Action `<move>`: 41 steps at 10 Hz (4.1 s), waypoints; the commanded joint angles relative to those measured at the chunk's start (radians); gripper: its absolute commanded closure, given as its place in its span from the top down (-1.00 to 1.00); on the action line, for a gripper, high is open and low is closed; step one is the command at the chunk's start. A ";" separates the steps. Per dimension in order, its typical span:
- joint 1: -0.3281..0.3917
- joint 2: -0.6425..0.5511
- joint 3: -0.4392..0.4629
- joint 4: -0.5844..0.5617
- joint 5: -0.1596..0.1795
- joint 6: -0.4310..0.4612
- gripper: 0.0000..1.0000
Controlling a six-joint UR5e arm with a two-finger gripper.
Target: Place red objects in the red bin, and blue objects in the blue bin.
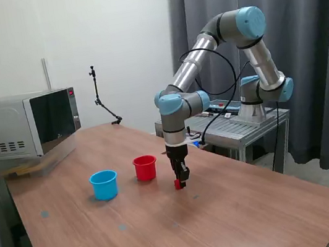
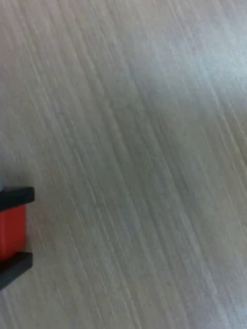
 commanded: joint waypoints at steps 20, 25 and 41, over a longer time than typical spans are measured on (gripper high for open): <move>-0.173 -0.153 -0.005 0.028 -0.120 0.051 -1.00; -0.173 -0.153 -0.003 0.028 -0.118 0.061 1.00; -0.017 -0.667 -0.089 0.639 -0.112 0.002 1.00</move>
